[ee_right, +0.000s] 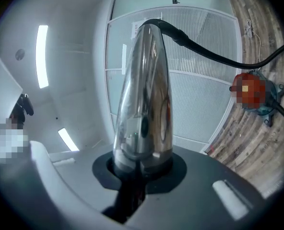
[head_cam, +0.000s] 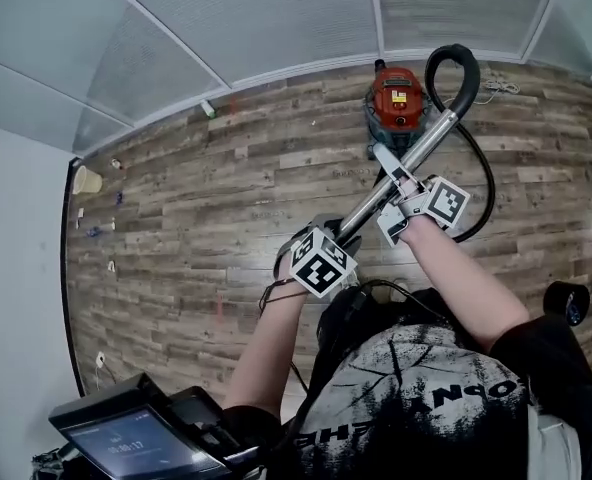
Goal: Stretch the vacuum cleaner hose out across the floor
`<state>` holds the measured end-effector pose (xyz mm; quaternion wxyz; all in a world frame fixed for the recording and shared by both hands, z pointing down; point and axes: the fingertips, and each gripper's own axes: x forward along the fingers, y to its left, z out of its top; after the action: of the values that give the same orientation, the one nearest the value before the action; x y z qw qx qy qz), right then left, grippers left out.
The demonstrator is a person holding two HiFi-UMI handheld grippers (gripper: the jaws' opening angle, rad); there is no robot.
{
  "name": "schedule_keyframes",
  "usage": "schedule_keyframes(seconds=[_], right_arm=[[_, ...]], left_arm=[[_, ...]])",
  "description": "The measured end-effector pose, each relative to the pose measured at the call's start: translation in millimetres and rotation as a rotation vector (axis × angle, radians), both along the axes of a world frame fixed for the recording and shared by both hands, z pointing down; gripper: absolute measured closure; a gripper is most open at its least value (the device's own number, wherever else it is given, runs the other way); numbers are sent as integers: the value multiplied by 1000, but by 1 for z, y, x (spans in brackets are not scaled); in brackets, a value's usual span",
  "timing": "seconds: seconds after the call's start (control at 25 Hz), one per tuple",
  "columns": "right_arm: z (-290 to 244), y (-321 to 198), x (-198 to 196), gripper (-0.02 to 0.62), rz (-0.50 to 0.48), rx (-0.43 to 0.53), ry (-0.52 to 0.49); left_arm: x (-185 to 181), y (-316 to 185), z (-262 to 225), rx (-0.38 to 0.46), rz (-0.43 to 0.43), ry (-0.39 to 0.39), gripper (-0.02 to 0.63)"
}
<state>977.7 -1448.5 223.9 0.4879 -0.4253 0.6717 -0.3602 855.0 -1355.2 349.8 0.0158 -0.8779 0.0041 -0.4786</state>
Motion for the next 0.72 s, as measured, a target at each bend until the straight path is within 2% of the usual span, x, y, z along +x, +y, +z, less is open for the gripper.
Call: schedule_keyframes(seconds=[0.12,0.16,0.28,0.44,0.72], right_arm=[[-4,17,-13,541,-13,-3,9],[-5,23,-16,541,-11,-3,18],[-5,42,-27,541,-6,3,35],[3,64,-48,540,-11,-8,58],[15,111,-100,532,11,-43,100]], left_arm=[[7,15,3,-16,-26,-57,452],[6,20,5,-22,-42,-66,481],[-4,37,11,-49,-61,-72,503],[-22,62,20,-95,-44,-67,512],[-74,107,30,-106,4,-46,511]])
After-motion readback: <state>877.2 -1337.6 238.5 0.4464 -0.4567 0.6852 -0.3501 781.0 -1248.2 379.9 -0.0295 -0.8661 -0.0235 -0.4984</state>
